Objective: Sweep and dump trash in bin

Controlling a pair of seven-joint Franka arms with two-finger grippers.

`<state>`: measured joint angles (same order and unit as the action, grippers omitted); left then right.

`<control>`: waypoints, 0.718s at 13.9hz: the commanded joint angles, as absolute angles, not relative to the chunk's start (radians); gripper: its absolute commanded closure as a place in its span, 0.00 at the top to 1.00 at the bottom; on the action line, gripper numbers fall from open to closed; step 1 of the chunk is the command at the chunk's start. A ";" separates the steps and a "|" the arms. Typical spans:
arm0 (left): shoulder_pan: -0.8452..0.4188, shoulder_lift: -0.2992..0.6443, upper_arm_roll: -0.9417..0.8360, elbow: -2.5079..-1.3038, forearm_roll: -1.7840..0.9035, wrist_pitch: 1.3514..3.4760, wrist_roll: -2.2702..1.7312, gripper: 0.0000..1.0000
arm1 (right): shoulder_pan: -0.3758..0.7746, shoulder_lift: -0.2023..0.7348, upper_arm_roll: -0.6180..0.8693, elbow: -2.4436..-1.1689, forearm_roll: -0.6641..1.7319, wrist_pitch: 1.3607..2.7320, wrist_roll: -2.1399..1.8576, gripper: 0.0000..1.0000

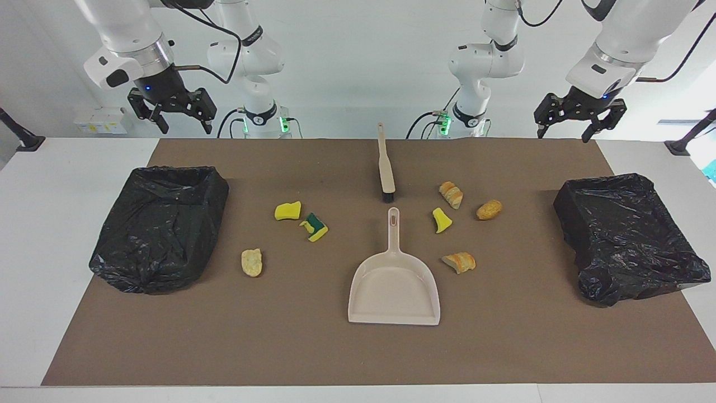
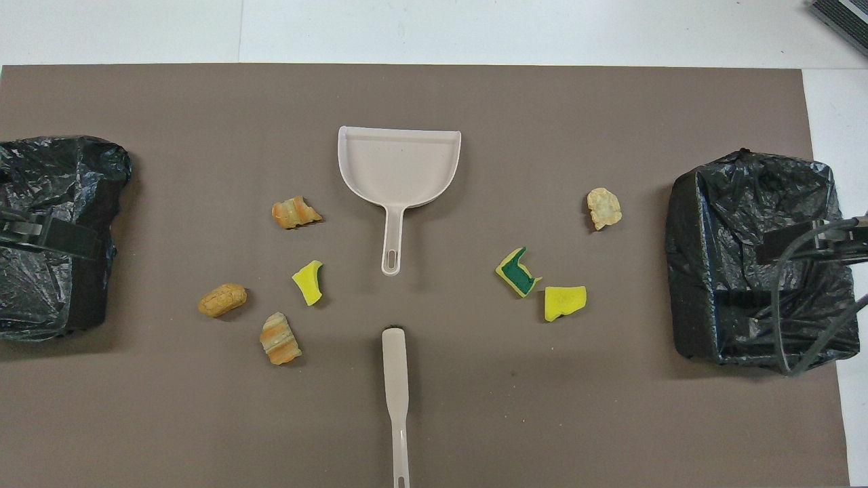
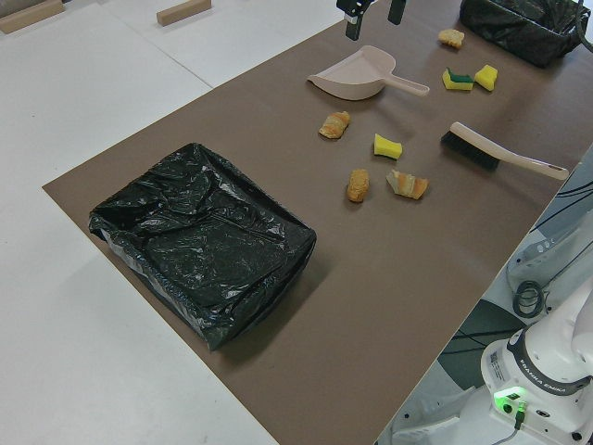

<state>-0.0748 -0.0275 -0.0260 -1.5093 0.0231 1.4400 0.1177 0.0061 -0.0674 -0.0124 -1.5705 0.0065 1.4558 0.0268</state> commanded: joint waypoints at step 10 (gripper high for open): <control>-0.095 -0.049 0.008 -1.529 0.009 1.457 0.121 1.00 | -0.005 -0.106 -0.014 -1.620 0.015 1.460 0.029 1.00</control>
